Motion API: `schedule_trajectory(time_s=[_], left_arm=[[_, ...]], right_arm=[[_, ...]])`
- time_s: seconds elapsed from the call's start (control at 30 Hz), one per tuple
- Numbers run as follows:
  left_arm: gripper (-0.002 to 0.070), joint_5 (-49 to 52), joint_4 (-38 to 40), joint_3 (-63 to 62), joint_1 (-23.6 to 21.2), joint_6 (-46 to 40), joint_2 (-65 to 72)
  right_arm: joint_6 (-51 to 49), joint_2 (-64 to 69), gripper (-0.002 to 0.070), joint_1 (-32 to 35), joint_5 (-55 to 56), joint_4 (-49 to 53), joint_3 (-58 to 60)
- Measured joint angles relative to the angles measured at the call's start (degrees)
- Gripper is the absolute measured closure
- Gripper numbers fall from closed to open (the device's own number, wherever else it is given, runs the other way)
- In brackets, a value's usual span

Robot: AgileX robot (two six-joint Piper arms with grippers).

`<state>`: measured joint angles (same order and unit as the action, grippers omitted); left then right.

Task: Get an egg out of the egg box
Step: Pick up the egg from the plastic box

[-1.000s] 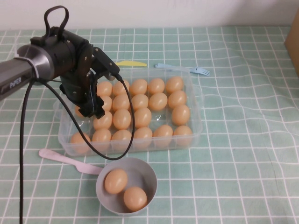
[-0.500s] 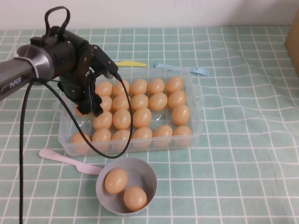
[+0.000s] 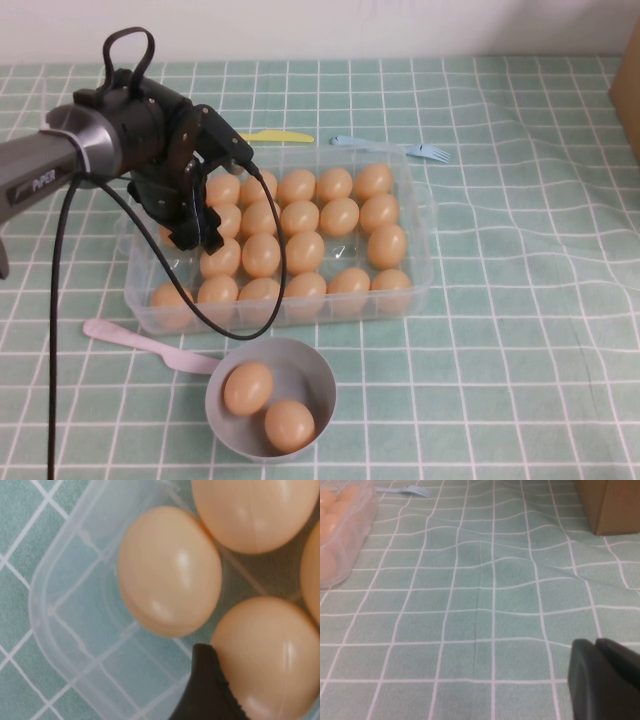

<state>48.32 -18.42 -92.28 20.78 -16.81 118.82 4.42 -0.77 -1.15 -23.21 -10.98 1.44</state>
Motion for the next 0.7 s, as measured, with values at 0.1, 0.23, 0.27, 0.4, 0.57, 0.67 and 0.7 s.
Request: schedule_trajectory(time_s=[0.1, 0.23, 0.27, 0.4, 0.57, 0.67, 0.7], left_arm=[[0.0266, -0.6, 0.0, 0.0, 0.0, 0.1, 0.1], [0.0265, -0.9, 0.0, 0.0, 0.0, 0.5, 0.3], [0.0266, -0.9, 0.0, 0.0, 0.0, 0.7, 0.3], [0.0266, -0.9, 0.0, 0.0, 0.0, 1.3, 0.3], [0.0300, -0.9, -0.1, 0.0, 0.0, 1.6, 0.4], [0.0328, -0.9, -0.2, 0.0, 0.0, 1.6, 0.4], [0.0330, -0.9, -0.2, 0.0, 0.0, 1.6, 0.4]], right_arm=[[0.0, 0.0, 0.0694, 0.0, 0.0, 0.0, 0.0], [0.0, 0.0, 0.0694, 0.0, 0.0, 0.0, 0.0], [0.0, 0.0, 0.0694, 0.0, 0.0, 0.0, 0.0], [0.0, 0.0, 0.0694, 0.0, 0.0, 0.0, 0.0], [0.0, 0.0, 0.0694, 0.0, 0.0, 0.0, 0.0], [0.0, 0.0, 0.0694, 0.0, 0.0, 0.0, 0.0], [0.0, 0.0, 0.0694, 0.0, 0.0, 0.0, 0.0]])
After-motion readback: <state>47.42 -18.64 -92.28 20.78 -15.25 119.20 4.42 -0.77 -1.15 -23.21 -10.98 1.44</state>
